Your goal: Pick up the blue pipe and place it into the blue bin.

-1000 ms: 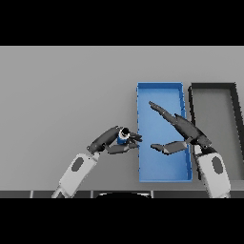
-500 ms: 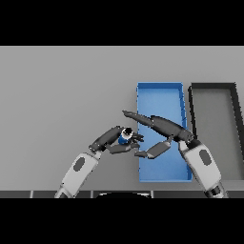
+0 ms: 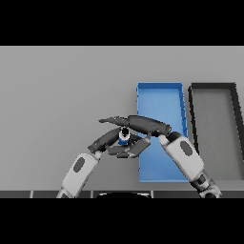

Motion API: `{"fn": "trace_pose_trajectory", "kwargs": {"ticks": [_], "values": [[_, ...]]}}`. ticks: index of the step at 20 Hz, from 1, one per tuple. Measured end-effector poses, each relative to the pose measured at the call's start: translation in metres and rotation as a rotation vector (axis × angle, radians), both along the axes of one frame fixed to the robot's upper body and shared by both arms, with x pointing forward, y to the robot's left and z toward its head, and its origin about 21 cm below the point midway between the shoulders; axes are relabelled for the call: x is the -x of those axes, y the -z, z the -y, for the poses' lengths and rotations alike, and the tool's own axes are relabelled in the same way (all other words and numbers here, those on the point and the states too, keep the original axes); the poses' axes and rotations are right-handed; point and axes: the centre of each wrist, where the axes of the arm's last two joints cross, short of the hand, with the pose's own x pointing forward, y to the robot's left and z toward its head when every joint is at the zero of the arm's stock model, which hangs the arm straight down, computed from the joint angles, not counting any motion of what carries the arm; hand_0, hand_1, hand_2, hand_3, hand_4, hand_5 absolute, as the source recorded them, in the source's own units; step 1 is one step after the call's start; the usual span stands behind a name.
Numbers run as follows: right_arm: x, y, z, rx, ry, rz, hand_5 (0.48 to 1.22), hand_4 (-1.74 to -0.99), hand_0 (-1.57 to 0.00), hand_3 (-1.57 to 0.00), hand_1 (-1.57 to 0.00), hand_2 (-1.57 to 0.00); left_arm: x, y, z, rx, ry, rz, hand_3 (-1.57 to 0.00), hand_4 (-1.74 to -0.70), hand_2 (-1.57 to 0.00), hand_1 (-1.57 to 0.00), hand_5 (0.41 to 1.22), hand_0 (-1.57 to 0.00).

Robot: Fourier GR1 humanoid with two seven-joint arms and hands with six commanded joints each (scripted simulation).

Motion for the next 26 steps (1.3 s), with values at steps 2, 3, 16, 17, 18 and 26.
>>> {"fn": "trace_pose_trajectory", "kwargs": {"ticks": [2, 3, 16, 17, 18, 26], "values": [[-0.003, -0.002, -0.008, 0.007, -0.016, -0.007, 0.523, -1.383, -0.63, -0.5, -0.65, -0.66, -0.003, -0.001, 0.001, -0.033, -0.022, -0.033, -1.14, -1.6, -1.53, -1.57, 1.221, -1.57], [-0.005, -0.004, -0.012, 0.012, -0.015, 0.005, 0.527, -1.446, -0.82, -0.66, -0.84, -0.84, -0.002, -0.002, 0.0, -0.028, -0.022, -0.044, -1.16, -1.63, -1.54, -1.57, 1.221, -1.57], [0.006, 0.009, -0.021, -0.127, -0.073, -0.057, 1.162, -1.492, -1.53, -1.51, -1.53, -1.53, -0.008, -0.002, 0.001, 0.001, -0.012, 0.02, -1.43, -1.73, -1.56, -1.57, 1.221, -1.57], [0.005, 0.01, -0.02, -0.142, -0.069, -0.071, 1.174, -1.493, -1.54, -1.52, -1.54, -1.54, -0.009, -0.003, 0.006, 0.008, -0.018, 0.014, -1.42, -1.73, -1.56, -1.57, 1.221, -1.57], [0.005, 0.007, -0.019, -0.137, -0.055, -0.08, 1.183, -1.494, -1.54, -1.53, -1.55, -1.55, -0.007, -0.004, 0.005, 0.017, -0.025, 0.014, -1.43, -1.73, -1.56, -1.57, 1.221, -1.57], [0.007, 0.005, -0.023, -0.123, 0.0, -0.073, 1.215, -1.498, -1.57, -1.56, -1.57, -1.57, -0.009, -0.003, 0.0, -0.092, 0.021, 0.044, -0.27, -1.13, -0.35, -0.36, 1.063, -0.38]]}}
